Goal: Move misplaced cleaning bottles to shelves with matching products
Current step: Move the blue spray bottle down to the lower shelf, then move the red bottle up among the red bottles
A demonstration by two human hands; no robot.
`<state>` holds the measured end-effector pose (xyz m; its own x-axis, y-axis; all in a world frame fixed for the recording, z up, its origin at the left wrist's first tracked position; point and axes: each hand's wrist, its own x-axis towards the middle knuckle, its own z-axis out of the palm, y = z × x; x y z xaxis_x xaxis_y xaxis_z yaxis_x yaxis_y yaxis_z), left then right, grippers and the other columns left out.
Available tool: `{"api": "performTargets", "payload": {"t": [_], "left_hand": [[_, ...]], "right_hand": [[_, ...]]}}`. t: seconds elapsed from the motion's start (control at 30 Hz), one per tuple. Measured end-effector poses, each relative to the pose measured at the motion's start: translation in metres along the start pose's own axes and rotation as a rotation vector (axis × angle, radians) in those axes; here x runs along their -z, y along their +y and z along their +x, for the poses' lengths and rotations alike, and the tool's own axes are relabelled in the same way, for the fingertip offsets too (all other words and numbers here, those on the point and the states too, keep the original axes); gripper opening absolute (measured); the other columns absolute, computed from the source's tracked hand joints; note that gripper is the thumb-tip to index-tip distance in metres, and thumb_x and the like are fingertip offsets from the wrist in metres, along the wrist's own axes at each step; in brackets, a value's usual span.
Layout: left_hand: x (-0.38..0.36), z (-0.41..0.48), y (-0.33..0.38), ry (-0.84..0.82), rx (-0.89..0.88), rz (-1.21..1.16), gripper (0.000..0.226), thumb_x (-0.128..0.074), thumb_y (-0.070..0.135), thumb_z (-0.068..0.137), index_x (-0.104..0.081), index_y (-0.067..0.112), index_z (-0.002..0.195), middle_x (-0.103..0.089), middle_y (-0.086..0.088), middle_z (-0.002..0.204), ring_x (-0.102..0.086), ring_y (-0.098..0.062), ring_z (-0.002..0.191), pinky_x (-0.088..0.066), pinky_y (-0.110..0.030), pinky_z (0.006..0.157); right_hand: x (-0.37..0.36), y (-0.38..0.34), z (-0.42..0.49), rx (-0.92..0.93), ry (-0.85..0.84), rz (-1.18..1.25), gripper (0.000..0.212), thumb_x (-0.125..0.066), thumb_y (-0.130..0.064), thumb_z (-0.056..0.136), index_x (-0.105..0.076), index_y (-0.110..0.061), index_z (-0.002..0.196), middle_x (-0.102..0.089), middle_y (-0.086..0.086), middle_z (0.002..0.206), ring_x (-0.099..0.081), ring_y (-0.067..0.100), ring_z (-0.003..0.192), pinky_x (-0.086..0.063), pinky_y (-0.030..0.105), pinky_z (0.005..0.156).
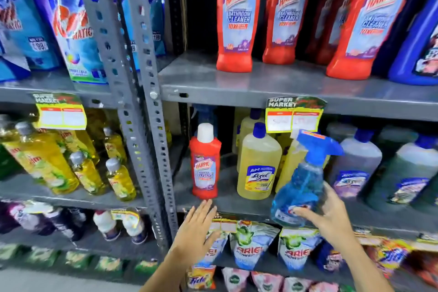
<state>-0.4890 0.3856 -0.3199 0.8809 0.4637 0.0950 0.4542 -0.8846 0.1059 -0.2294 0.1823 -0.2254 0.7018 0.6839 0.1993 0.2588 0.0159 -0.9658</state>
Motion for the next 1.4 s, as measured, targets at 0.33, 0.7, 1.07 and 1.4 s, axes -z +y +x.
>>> {"api": "performTargets", "payload": {"t": [0.33,0.7,1.07,1.4], "left_hand": [[-0.015,0.012,-0.017,0.004,-0.046,-0.084,0.066,-0.026,0.054,0.101,-0.008,0.022,0.155,0.003,0.004,0.162,0.012,-0.013,0.147,0.007,-0.032,0.117],[-0.022,0.011,-0.018,-0.009,-0.028,-0.058,0.065,-0.021,0.054,0.101,-0.002,0.023,0.155,0.011,0.006,0.161,0.015,-0.011,0.147,0.007,-0.034,0.119],[-0.027,0.011,-0.02,0.047,-0.047,-0.019,0.062,-0.024,0.049,0.103,-0.008,0.02,0.155,-0.003,0.0,0.163,0.005,-0.017,0.149,0.007,-0.035,0.118],[-0.031,0.01,-0.019,0.006,-0.036,0.108,0.063,-0.024,0.05,0.103,-0.011,0.017,0.155,-0.01,-0.004,0.162,-0.003,-0.023,0.149,0.001,-0.043,0.116]], "right_hand": [[-0.009,0.048,0.05,-0.095,-0.124,-0.023,0.073,-0.082,0.008,0.069,-0.053,-0.032,0.123,-0.07,0.0,0.12,-0.069,0.017,0.108,-0.058,0.028,0.084],[-0.015,0.061,0.042,-0.147,-0.038,-0.104,0.048,-0.085,-0.009,0.071,-0.064,-0.027,0.11,-0.075,-0.005,0.107,-0.071,0.001,0.092,-0.055,0.016,0.069],[-0.089,0.032,-0.033,0.203,0.457,-0.04,0.029,-0.07,-0.024,0.087,-0.055,-0.044,0.103,-0.065,-0.006,0.075,-0.059,0.006,0.061,-0.044,0.01,0.056],[-0.209,-0.008,0.042,0.116,-0.078,-0.264,0.079,-0.077,-0.034,0.081,-0.035,-0.019,0.146,-0.041,-0.015,0.128,-0.045,-0.004,0.113,-0.036,0.002,0.081]]}}
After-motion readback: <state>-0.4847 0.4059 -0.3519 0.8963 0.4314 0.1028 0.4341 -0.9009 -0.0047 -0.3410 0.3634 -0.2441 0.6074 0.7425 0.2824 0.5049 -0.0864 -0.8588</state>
